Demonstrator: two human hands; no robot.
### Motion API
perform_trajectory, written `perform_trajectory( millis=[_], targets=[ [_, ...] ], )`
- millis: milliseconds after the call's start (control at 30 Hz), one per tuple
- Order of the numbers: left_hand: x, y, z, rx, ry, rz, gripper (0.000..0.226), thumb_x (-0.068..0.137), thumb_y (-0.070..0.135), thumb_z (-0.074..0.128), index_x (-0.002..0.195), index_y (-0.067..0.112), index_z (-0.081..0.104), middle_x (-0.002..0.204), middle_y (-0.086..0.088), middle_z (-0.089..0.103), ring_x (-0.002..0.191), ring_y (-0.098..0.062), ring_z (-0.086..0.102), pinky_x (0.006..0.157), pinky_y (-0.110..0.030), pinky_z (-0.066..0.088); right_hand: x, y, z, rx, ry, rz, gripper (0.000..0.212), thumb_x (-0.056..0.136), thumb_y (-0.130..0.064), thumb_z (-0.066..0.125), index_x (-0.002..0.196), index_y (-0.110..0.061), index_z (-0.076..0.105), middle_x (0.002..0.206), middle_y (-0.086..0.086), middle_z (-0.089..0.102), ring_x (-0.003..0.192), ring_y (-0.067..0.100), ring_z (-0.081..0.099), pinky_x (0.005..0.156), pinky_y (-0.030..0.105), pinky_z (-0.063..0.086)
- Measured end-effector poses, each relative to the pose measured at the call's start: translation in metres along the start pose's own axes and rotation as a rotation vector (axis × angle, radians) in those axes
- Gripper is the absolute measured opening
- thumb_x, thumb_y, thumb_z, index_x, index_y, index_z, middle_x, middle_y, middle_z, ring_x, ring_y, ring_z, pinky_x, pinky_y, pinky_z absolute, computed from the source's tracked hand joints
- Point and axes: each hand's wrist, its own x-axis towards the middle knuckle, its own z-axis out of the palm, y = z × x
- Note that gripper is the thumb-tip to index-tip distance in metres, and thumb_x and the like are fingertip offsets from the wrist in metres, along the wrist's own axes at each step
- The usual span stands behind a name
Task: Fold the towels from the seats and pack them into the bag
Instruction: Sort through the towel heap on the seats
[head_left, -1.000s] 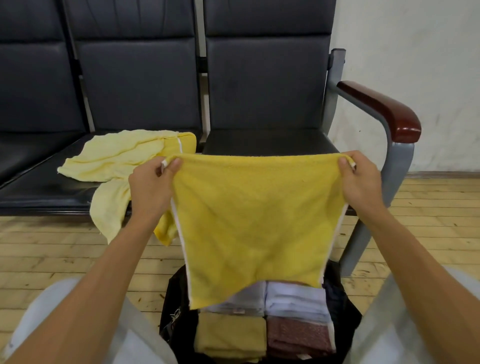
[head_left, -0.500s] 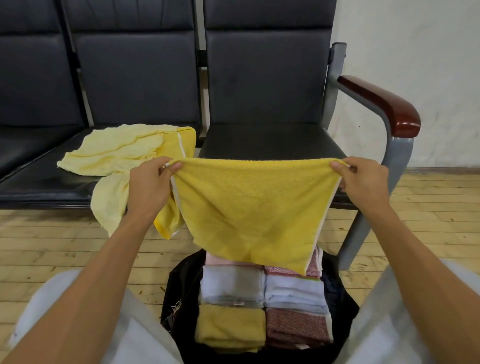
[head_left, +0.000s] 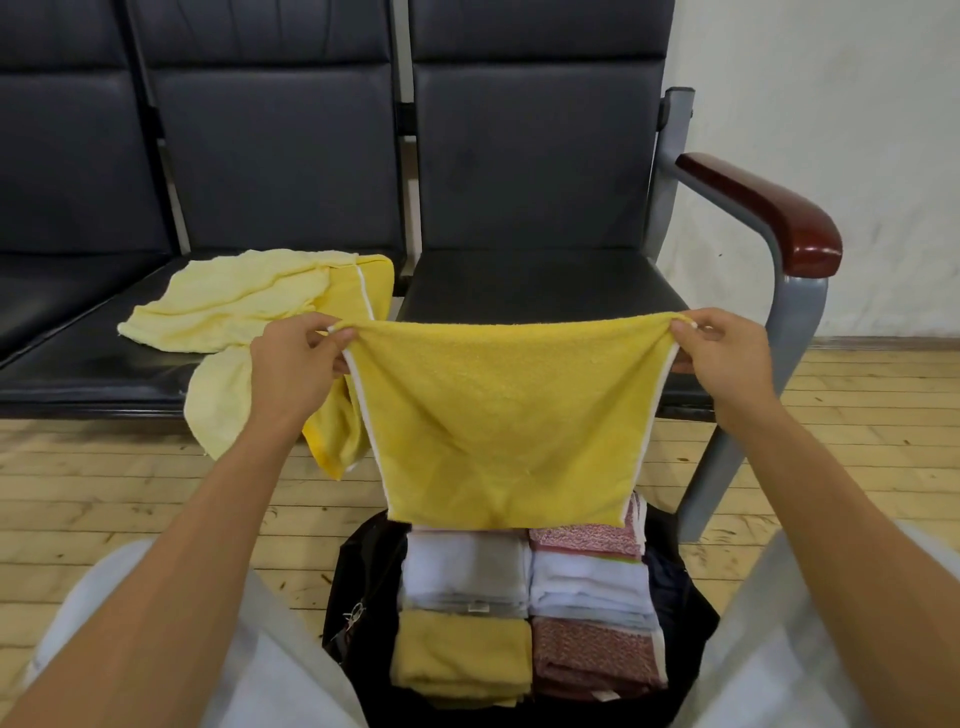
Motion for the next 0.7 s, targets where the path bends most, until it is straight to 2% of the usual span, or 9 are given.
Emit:
perform_trajectory(
  millis=[33,133,267,333,433,533,633,700],
  targets=[
    [0.0016,-0.0018,0.0006,-0.019,-0.011,-0.028,0.013,0.093,0.02,0.063,0.096,0.01,0.07,0.07,-0.003,0.067,0.057,-0.006,0.065,0.074,-0.037,0.057,-0.0001,-0.0009,-0.0004,0.038,-0.016,0.027,0.018,0.097,-0.018,0.059,0.108,-0.008,0.069,0.089,0.003,0.069,0.083,0.014,0.068,0.073,0.029,0.059],
    [0.0059,-0.0063,0.0026,0.034,-0.094,-0.126,0.017,0.097,0.026,0.055,0.096,0.012,0.064,0.081,-0.009,0.069,0.07,-0.02,0.068,0.08,-0.044,0.056,-0.0018,-0.0034,-0.0034,0.118,-0.078,0.061,0.012,0.095,-0.017,0.062,0.104,-0.012,0.068,0.085,0.002,0.067,0.079,0.016,0.067,0.068,0.028,0.06],
    [0.0063,-0.0076,0.003,0.08,-0.141,-0.153,0.013,0.097,0.025,0.055,0.097,0.013,0.059,0.087,-0.014,0.067,0.069,-0.026,0.065,0.077,-0.044,0.056,-0.0018,-0.0053,-0.0066,0.138,-0.074,0.047,0.013,0.095,-0.018,0.062,0.104,-0.012,0.069,0.088,0.001,0.066,0.078,0.013,0.065,0.059,0.016,0.057],
    [0.0073,-0.0078,0.0013,0.087,-0.129,-0.146,0.011,0.096,0.025,0.057,0.098,0.015,0.061,0.09,-0.013,0.068,0.075,-0.029,0.065,0.076,-0.042,0.055,-0.0003,-0.0045,-0.0067,0.144,-0.076,0.055,0.016,0.096,-0.017,0.061,0.108,-0.011,0.069,0.09,0.001,0.066,0.079,0.013,0.065,0.059,0.017,0.056],
    [0.0083,-0.0056,0.0028,-0.109,-0.103,-0.195,0.013,0.094,0.019,0.061,0.103,0.01,0.066,0.104,-0.009,0.067,0.083,-0.026,0.066,0.07,-0.037,0.057,0.0008,-0.0031,-0.0069,0.165,-0.083,0.076,0.019,0.097,-0.017,0.058,0.112,-0.015,0.07,0.104,0.002,0.065,0.093,0.016,0.063,0.073,0.026,0.056],
    [0.0061,-0.0001,0.0024,-0.331,-0.089,-0.286,0.014,0.094,0.013,0.062,0.105,0.011,0.07,0.102,-0.005,0.068,0.088,-0.02,0.066,0.071,-0.027,0.056,0.0005,-0.004,-0.0083,0.183,-0.064,0.089,0.017,0.098,-0.016,0.057,0.108,-0.016,0.071,0.103,0.0,0.064,0.097,0.016,0.06,0.082,0.03,0.054],
    [0.0047,0.0007,0.0008,-0.373,-0.069,-0.264,0.019,0.094,0.012,0.061,0.11,0.008,0.07,0.097,0.002,0.069,0.094,-0.016,0.066,0.077,-0.026,0.056,-0.0008,-0.0051,-0.0087,0.156,-0.045,0.064,0.018,0.095,-0.015,0.061,0.11,-0.012,0.071,0.094,-0.006,0.066,0.089,0.01,0.062,0.077,0.024,0.055],
    [0.0042,0.0004,0.0006,-0.368,-0.049,-0.239,0.021,0.092,0.011,0.064,0.111,0.008,0.07,0.096,-0.002,0.07,0.096,-0.018,0.066,0.077,-0.024,0.054,-0.001,-0.0051,-0.0078,0.124,-0.048,0.039,0.023,0.091,-0.016,0.066,0.113,-0.012,0.071,0.094,-0.006,0.066,0.088,0.008,0.063,0.07,0.016,0.054]
  ],
)
